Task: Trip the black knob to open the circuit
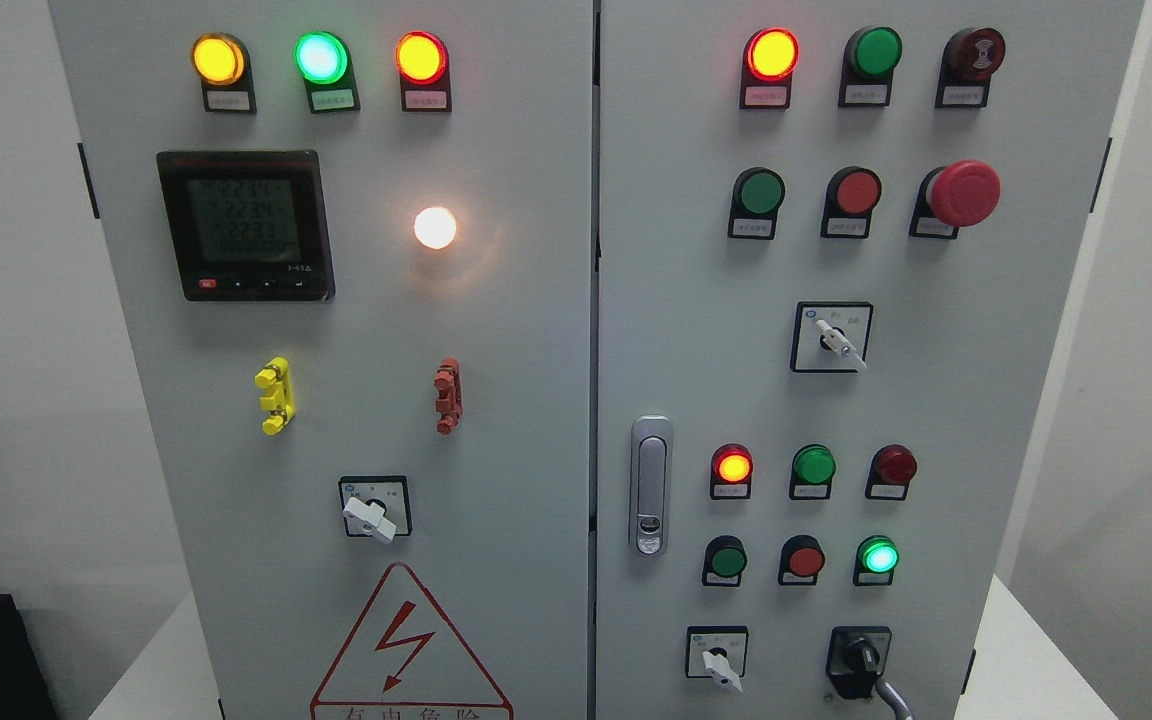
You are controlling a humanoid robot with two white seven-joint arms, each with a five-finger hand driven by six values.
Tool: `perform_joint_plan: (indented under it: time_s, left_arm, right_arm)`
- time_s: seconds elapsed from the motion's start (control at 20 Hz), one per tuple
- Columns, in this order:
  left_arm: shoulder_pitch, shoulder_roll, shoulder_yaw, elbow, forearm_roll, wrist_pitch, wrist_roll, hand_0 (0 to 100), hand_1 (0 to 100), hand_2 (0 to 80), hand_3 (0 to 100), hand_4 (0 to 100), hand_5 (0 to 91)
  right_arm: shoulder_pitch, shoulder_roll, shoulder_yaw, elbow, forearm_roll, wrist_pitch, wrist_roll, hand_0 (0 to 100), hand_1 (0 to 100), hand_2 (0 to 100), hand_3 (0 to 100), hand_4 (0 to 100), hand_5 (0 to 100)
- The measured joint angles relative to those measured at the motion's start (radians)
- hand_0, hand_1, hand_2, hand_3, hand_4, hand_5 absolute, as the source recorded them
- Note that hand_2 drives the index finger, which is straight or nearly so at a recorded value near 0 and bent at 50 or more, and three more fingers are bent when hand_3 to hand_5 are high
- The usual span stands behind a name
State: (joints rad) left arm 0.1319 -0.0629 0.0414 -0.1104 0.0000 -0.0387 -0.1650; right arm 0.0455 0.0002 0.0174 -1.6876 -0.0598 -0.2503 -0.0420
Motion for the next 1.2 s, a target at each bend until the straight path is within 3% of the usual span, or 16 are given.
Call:
perform_joint_plan:
  time_s: [0.45,1.0,1.2]
  left_arm:
    - [0.0,0.0,0.0,0.0,0.0,0.0,0.0,12,39,0.0,0,0,0.0]
    - [0.0,0.0,0.0,0.0,0.0,0.005,0.0,12,39,0.0,0,0,0.0]
    - [0.0,0.0,0.0,0.0,0.0,0.003,0.0,12,39,0.0,0,0,0.0]
  right_arm:
    - [0.012,0.0,-0.005,-0.008,-0.004,0.0,-0.004,0,0,0,100,100,100]
    - [0.115,0.0,0.016,-0.061,-0.005,-0.018,-0.007,0,0,0,100,100,98]
    - [0.16,0.0,0.021,-0.084,-0.005,-0.04,-0.011,0,0,0,100,92,95]
